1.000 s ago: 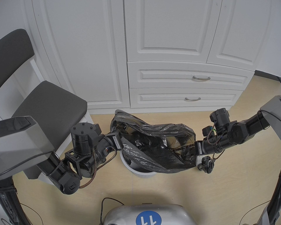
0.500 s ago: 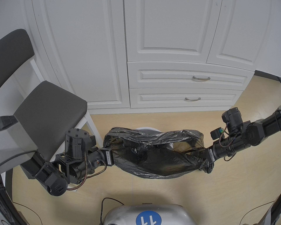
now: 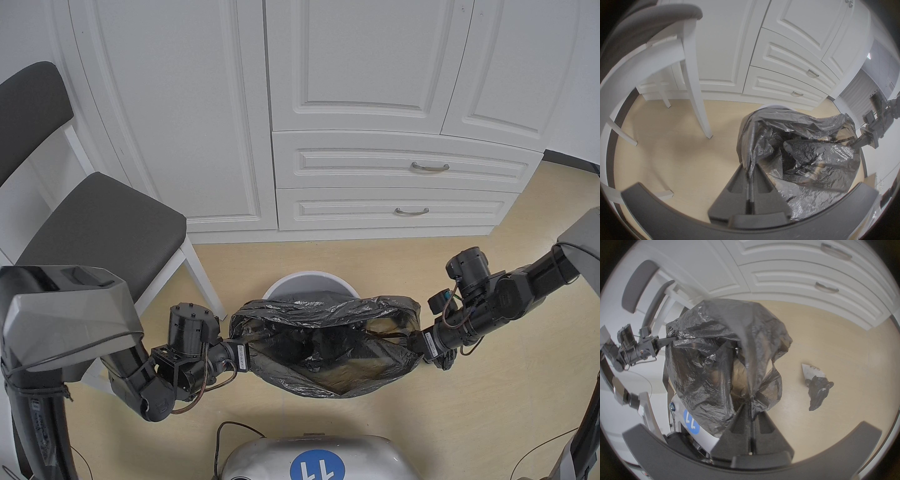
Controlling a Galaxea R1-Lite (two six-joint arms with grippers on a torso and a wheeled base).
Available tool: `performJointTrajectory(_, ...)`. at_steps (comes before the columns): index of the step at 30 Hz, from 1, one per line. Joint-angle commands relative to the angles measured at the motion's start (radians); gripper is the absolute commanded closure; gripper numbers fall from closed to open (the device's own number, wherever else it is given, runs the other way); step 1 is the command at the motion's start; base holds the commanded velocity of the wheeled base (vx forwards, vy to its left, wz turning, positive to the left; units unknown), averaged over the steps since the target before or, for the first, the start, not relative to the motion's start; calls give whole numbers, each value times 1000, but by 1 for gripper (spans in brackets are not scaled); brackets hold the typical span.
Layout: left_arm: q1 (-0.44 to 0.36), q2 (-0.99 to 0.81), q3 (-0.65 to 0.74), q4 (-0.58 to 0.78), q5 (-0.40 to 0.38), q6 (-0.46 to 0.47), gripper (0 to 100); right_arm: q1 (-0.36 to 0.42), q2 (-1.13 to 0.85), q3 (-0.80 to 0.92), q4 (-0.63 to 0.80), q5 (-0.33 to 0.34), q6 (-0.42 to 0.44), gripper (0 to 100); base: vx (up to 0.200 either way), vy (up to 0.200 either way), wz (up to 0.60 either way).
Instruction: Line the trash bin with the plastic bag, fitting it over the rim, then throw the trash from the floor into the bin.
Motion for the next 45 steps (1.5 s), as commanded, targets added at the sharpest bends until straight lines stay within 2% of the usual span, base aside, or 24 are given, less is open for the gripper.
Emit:
performJointTrajectory(1, 30, 160, -54, -58, 4, -3, 100, 33, 126, -64, -8, -20, 62, 100, 0, 0, 0)
performJointTrajectory(3, 33, 204, -83, -96, 22, -5, 100, 49, 155, -90, -36, -33, 132, 100, 0, 0, 0)
performJointTrajectory(5, 33, 224, -100, -132, 50, -5, 100, 51, 169, -86, -81, -40, 155, 100, 0, 0, 0)
performJointTrajectory(10, 33, 229, -117, -217, 93, -5, 100, 51, 172, -43, -203, -52, 163, 100, 0, 0, 0)
performJointTrajectory(16, 22, 192, -95, -267, 94, -3, 100, 59, 155, -6, -219, -63, 155, 100, 0, 0, 0)
performJointTrajectory(19, 17, 132, -57, -267, 90, 3, 100, 57, 128, 22, -219, -80, 135, 100, 0, 0, 0)
performJointTrajectory(26, -4, 34, 9, -267, 79, 11, 100, 45, 60, 88, -219, -83, 28, 100, 0, 0, 0)
performJointTrajectory(31, -9, 81, 5, -257, 56, 31, 100, 45, 96, 115, -255, -80, 3, 100, 0, 0, 0)
performJointTrajectory(32, -9, 106, 0, -262, 56, 32, 100, 43, 111, 118, -280, -83, -6, 0, 0, 0, 0)
performJointTrajectory(38, -6, 85, 6, -265, 56, 34, 100, 16, 54, 184, -352, -67, -50, 0, 0, 0, 0)
performJointTrajectory(42, -10, 55, 18, -265, 56, 34, 100, -59, -10, 243, -352, 5, -207, 0, 0, 0, 0)
performJointTrajectory(45, -24, 51, 23, -263, 57, 34, 100, -102, -67, 275, -354, 42, -293, 0, 0, 0, 0)
